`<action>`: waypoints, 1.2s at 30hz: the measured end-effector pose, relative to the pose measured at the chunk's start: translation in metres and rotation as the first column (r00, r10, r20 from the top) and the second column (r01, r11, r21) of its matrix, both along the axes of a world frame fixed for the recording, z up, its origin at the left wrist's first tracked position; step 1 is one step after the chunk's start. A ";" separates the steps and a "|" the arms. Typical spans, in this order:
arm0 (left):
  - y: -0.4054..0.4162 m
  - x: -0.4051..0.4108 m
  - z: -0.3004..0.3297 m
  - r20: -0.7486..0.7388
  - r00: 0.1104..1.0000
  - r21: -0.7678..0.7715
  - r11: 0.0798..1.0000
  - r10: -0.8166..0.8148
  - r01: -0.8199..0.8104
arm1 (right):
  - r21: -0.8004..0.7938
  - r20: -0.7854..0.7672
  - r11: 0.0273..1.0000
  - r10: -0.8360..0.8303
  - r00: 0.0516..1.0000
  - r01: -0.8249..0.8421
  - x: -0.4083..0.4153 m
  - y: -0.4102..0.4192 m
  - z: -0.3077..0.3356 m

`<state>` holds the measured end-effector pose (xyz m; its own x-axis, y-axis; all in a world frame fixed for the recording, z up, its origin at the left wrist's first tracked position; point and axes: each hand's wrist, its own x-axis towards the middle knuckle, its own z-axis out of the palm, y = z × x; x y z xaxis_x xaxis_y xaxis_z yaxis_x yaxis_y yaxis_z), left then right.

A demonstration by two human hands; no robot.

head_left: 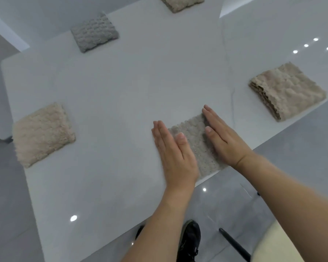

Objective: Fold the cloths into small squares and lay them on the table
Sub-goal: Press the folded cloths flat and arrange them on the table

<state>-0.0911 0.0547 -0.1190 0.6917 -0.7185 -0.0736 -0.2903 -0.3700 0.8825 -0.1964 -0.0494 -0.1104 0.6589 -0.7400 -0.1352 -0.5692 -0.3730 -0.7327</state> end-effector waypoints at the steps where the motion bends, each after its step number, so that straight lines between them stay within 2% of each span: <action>1: -0.001 -0.001 -0.002 0.025 1.000 0.001 1.000 0.007 -0.007 | -0.028 -0.012 0.999 0.022 1.000 -0.023 0.001 -0.001 -0.002; 4: -0.003 -0.002 -0.011 0.156 0.988 0.060 0.998 0.021 -0.031 | -0.141 -0.102 0.987 0.069 0.992 -0.083 0.003 0.000 -0.008; 6: -0.001 -0.001 -0.015 0.276 0.961 0.180 0.982 0.001 -0.053 | -0.198 -0.187 0.976 0.054 0.981 -0.091 0.003 0.001 -0.012; 9: 0.011 0.005 -0.019 0.419 0.899 0.383 0.923 -0.127 -0.048 | -0.278 -0.309 0.957 -0.002 0.951 -0.089 -0.003 0.002 -0.018; 12: 0.028 0.026 -0.019 0.475 0.846 0.457 0.890 -0.242 -0.002 | -0.336 -0.397 0.941 -0.099 0.912 -0.044 -0.023 0.000 -0.022; 15: 0.032 0.059 -0.013 0.428 0.853 0.433 0.896 -0.298 0.096 | -0.311 -0.355 0.932 -0.298 0.886 0.189 -0.034 0.009 -0.021; 17: 0.018 0.081 -0.003 0.302 0.875 0.348 0.898 -0.378 0.267 | -0.263 -0.225 0.861 -0.494 0.840 0.436 -0.024 0.027 -0.018; 18: 0.006 0.091 0.003 0.250 0.859 0.304 0.878 -0.447 0.369 | -0.236 -0.158 0.811 -0.575 0.803 0.535 -0.015 0.037 -0.017; 20: -0.020 0.102 0.013 0.239 0.743 0.289 0.777 -0.625 0.560 | -0.206 -0.068 0.736 -0.668 0.741 0.644 0.007 0.057 -0.012; 22: -0.042 0.105 0.013 0.271 0.575 0.338 0.636 -0.772 0.694 | -0.214 -0.015 0.688 -0.712 0.702 0.693 0.028 0.072 -0.011; 25: -0.060 0.105 0.006 0.311 0.417 0.358 0.512 -0.854 0.781 | -0.242 0.006 0.636 -0.754 0.656 0.733 0.049 0.081 -0.015; 32: -0.077 0.098 0.001 0.379 0.200 0.399 0.355 -0.903 0.846 | -0.286 -0.065 0.601 -0.790 0.610 0.747 0.059 0.082 -0.024; 36: -0.084 0.097 -0.001 0.379 0.149 0.418 0.313 -0.913 0.853 | -0.301 -0.091 0.595 -0.796 0.598 0.745 0.060 0.081 -0.026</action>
